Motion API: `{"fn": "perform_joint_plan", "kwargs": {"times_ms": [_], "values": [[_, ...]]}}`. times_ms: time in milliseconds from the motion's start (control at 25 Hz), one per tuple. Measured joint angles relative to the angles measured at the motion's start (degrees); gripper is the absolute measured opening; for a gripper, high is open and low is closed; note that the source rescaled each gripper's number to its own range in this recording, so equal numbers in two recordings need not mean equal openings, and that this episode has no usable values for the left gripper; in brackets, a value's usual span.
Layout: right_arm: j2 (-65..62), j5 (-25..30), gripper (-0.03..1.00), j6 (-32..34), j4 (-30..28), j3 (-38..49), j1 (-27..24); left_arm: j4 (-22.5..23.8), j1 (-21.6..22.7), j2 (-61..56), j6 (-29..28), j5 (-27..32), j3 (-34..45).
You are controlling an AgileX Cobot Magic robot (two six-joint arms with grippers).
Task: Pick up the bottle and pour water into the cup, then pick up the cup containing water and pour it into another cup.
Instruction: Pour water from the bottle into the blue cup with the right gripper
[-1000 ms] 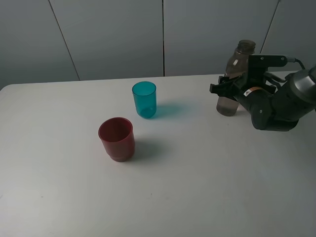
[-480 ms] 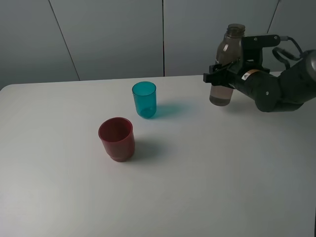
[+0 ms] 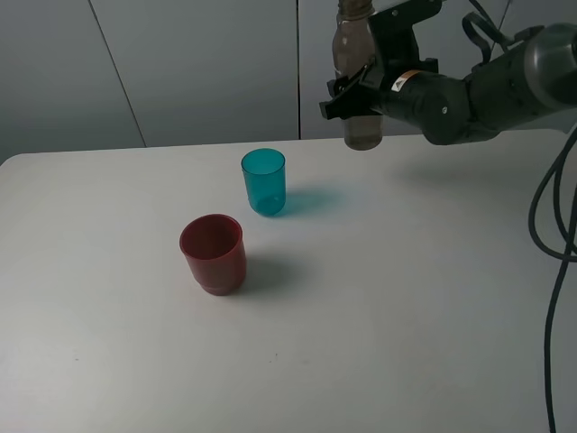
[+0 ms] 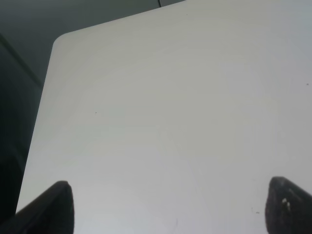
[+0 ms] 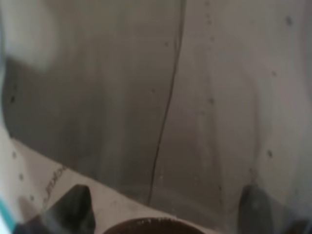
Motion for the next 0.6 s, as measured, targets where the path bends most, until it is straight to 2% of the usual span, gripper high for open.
{"fn": "perform_joint_plan", "kwargs": {"times_ms": [200, 440, 600], "values": [[4.1, 2.1, 0.03, -7.7, 5.3, -5.9, 2.5, 0.0, 0.0, 0.0, 0.0, 0.0, 0.0], [8.3, 2.8, 0.03, -24.6, 19.4, -9.3, 5.3, 0.0, 0.0, 0.0, 0.0, 0.0, 0.0], [9.8, 2.5, 0.03, -33.6, 25.0, -10.6, 6.6, 0.0, 0.0, 0.0, 0.0, 0.0, 0.0]]}}
